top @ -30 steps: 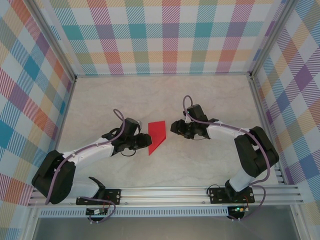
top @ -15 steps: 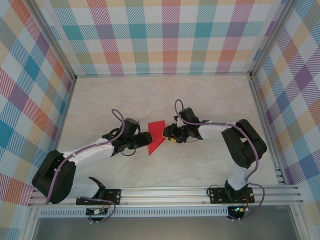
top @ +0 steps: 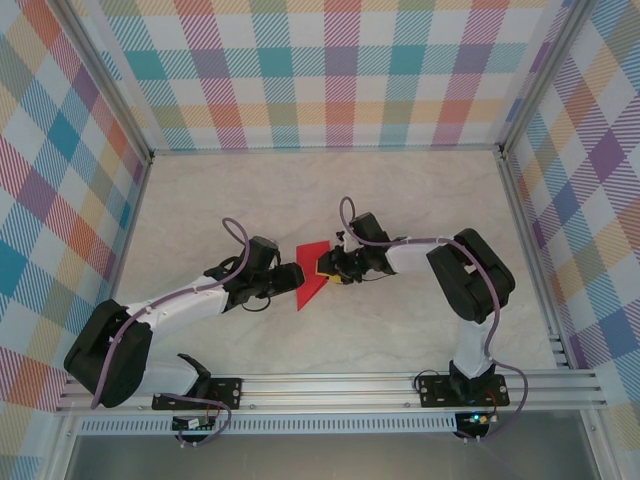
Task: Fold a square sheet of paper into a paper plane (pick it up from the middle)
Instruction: Fourth fold the wing at the center of the table.
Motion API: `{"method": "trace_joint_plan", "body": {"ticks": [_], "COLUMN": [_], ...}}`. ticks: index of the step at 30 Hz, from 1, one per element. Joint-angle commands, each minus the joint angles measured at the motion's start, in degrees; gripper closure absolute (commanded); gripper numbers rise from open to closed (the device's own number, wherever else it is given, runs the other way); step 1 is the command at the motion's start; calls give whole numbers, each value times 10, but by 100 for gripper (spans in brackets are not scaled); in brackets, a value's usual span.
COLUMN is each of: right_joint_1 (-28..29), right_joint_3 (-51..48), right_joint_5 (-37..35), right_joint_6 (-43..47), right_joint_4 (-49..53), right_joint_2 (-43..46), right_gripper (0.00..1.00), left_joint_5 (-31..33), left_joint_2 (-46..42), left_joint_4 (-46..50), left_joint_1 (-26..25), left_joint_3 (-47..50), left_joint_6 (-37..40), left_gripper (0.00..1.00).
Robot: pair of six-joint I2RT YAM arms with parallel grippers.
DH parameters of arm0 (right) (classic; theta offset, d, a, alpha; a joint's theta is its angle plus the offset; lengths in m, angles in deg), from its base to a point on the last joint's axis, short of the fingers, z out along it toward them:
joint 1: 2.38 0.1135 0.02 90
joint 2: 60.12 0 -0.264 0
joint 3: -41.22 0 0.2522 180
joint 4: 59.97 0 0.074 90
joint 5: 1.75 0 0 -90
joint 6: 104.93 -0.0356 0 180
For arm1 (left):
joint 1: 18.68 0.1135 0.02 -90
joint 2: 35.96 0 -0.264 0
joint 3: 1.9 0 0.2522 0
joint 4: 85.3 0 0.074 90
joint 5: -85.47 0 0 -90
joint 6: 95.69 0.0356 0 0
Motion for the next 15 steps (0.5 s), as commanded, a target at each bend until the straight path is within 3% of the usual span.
{"method": "trace_joint_plan", "body": {"ticks": [1, 4, 9, 15], "right_joint_1": [6, 6, 7, 12], "right_joint_3": [22, 26, 39, 20], "right_joint_5": [36, 41, 25, -83], "right_joint_6": [28, 42, 51, 25], "right_joint_4": [-12, -1, 28, 68], "right_joint_2": [-11, -16, -20, 40], "right_gripper": [63, 64, 83, 97], "left_joint_5": [16, 18, 30, 34], "left_joint_2": [-7, -12, -26, -56], "left_joint_4": [17, 19, 26, 28], "left_joint_1": [-6, -6, -6, -6], "left_joint_3": [8, 9, 13, 20], "left_joint_6": [-6, -4, 10, 51], "left_gripper": [34, 32, 25, 11]}}
